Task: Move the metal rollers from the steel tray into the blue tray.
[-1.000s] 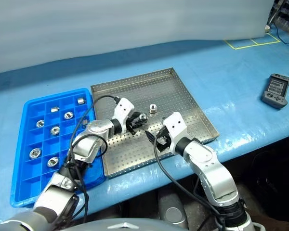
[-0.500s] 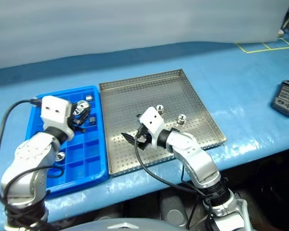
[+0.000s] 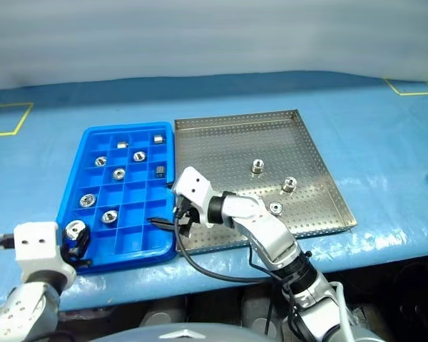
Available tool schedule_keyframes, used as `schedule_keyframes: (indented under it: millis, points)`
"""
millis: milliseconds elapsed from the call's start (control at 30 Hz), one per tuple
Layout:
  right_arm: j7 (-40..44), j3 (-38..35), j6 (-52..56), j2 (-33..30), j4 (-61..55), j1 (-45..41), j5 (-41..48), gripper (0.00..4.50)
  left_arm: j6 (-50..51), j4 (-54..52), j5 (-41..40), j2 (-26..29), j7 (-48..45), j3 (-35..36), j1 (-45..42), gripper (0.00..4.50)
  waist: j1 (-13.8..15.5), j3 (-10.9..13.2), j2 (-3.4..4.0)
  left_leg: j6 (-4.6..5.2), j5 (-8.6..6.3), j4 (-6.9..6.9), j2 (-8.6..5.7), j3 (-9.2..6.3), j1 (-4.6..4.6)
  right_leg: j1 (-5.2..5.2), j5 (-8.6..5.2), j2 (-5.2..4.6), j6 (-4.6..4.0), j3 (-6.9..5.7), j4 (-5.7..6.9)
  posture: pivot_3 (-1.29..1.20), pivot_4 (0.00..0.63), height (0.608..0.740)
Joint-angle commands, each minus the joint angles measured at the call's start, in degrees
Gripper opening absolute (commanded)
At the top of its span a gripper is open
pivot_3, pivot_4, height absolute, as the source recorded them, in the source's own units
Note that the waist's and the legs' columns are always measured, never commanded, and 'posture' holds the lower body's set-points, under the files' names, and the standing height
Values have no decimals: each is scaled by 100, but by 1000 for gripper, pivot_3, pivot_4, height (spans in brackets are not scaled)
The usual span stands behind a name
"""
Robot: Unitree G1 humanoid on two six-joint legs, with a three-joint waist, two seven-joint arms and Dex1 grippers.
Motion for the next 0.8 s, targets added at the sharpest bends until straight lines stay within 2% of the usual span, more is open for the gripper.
schedule_keyframes:
  millis: [33,300,567,600,700,800]
  points:
    - [220,66,-201,99,-43,-130,82,4500,-301,-285,-140,-60,298,-39,215,1672,47,0,0,0,0,0,0,-6,0,1,-2,0,-2,-5,0,322,150,740]
    - [238,42,-195,145,-47,-106,45,4500,92,-285,-509,-123,625,-160,173,1672,96,2,4,-1,0,-7,1,-20,-4,1,-8,0,-12,-22,-1,299,150,740]
    - [-116,-298,7,-100,-380,221,51,4500,767,-279,-664,272,516,-13,-671,4322,58,3,5,-8,4,-13,2,-31,-5,2,-13,-1,-21,-35,0,180,150,740]
    - [-198,-364,32,-153,-435,284,22,4500,869,-250,-683,389,454,-33,-839,4452,31,3,6,-10,5,-12,2,-31,-4,3,-13,-1,-21,-35,0,169,150,740]
    - [-580,-614,127,-244,-608,488,-76,4500,935,-13,-711,694,283,-210,-1455,4452,-46,2,5,-14,7,-12,2,-31,-2,6,-13,-2,-20,-36,1,115,150,740]
    - [-1120,-857,192,-168,-696,649,-255,4500,564,336,-577,897,149,-575,-2041,4452,-163,2,6,-19,11,-12,2,-31,-2,7,-12,-2,-20,-35,3,64,150,740]
